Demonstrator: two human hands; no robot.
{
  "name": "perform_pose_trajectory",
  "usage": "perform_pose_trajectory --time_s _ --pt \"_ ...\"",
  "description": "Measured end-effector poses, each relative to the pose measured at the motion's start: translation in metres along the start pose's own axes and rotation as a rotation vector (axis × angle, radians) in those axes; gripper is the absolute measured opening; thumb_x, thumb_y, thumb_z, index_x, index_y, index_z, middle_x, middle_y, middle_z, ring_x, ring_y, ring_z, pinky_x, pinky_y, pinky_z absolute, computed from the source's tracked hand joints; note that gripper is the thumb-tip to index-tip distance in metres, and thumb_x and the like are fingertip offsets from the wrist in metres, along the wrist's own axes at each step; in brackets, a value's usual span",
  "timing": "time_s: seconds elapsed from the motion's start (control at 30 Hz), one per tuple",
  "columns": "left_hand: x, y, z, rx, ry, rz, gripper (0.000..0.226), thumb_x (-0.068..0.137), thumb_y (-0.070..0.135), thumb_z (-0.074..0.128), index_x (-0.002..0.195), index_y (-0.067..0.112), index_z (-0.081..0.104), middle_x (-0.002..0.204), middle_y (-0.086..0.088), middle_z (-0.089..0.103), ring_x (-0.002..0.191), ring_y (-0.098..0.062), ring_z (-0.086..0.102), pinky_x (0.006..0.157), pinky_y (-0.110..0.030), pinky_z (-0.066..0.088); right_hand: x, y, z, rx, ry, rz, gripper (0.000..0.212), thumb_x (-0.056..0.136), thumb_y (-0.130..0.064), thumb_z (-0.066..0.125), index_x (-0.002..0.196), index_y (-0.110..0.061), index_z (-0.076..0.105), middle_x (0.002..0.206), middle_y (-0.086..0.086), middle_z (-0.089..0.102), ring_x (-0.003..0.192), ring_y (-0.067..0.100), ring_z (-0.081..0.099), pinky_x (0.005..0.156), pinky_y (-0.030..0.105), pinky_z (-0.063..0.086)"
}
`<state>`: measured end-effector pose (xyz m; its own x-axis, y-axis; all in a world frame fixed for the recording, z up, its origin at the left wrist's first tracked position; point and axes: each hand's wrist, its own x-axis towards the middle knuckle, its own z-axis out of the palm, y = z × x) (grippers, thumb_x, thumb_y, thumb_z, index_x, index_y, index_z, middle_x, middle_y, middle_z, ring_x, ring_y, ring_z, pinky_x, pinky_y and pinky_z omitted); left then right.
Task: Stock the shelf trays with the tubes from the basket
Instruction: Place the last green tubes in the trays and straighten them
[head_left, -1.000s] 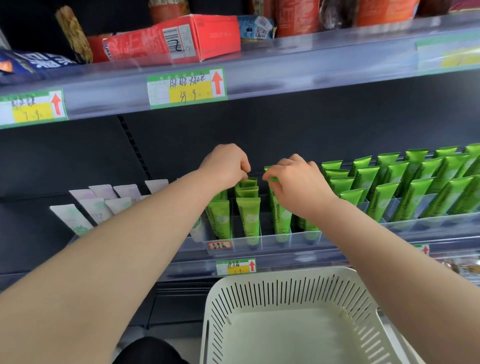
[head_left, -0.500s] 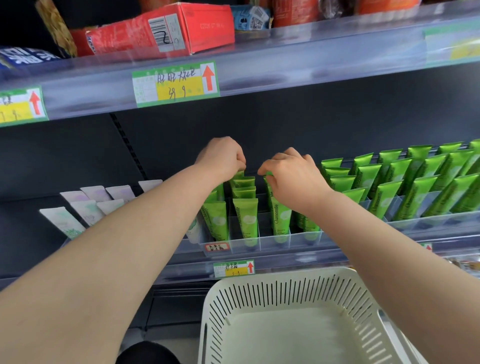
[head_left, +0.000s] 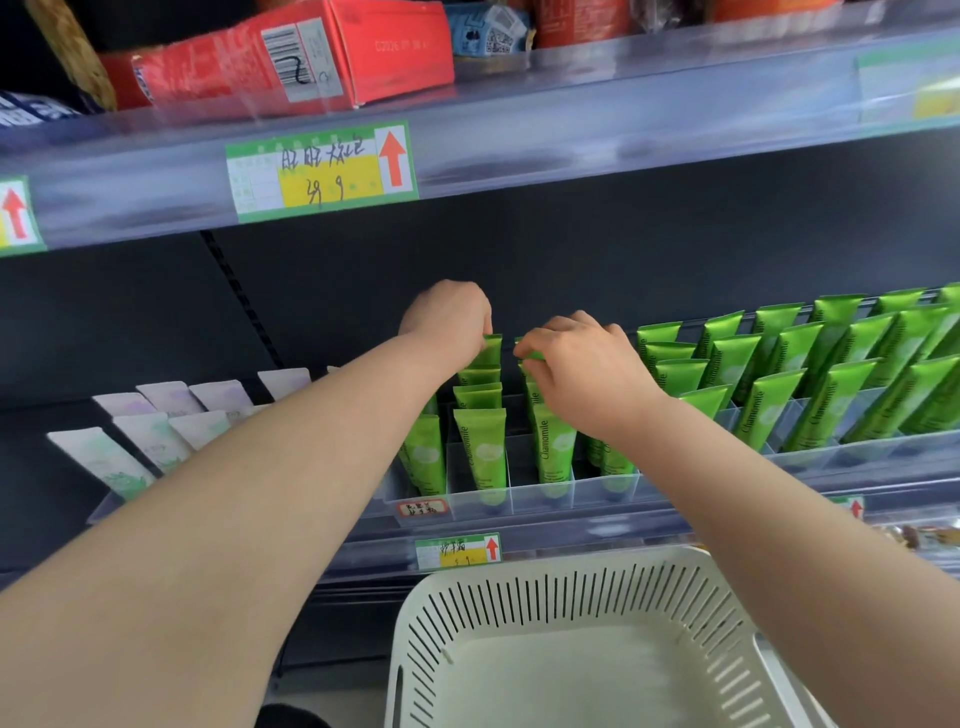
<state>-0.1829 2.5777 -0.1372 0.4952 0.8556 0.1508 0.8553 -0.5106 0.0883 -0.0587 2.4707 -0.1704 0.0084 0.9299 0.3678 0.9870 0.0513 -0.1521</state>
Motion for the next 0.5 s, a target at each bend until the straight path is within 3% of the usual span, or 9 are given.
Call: perform_pose_trajectory --time_s 0.1,0.23,0.5 --pt "-0.001 -0.003 0.003 -0.03 -0.025 -0.01 0.013 0.086 0.014 0.07 0.098 0.02 0.074 0.101 -0.002 0.069 0.094 -0.023 0.062 0.073 -0.031 0.048 -0.001 -0.002 0.001 0.0 -0.011 -0.003 0.027 0.097 -0.025 0.043 0.118 -0.027 0.061 0.117 -0.003 0.059 0.109 0.022 0.047 0.083 0.039 0.039" --pt "-0.004 -0.014 0.002 -0.132 -0.024 -0.031 0.017 0.084 0.017 0.073 0.101 0.019 0.075 0.103 -0.002 0.07 0.097 -0.022 0.063 0.085 -0.036 0.053 0.0 -0.005 -0.001 -0.01 -0.014 -0.008 0.03 0.094 -0.018 0.046 0.119 -0.028 0.06 0.117 -0.004 0.059 0.109 0.021 0.047 0.083 0.039 0.038" --pt "-0.016 -0.04 -0.01 -0.23 0.066 -0.007 0.02 0.083 0.017 0.073 0.102 0.023 0.075 0.102 0.004 0.071 0.094 -0.016 0.064 0.082 -0.03 0.052 0.004 -0.023 0.0 -0.009 0.015 -0.034 0.03 0.093 -0.018 0.046 0.118 -0.028 0.06 0.119 -0.004 0.06 0.111 0.02 0.048 0.084 0.038 0.038"
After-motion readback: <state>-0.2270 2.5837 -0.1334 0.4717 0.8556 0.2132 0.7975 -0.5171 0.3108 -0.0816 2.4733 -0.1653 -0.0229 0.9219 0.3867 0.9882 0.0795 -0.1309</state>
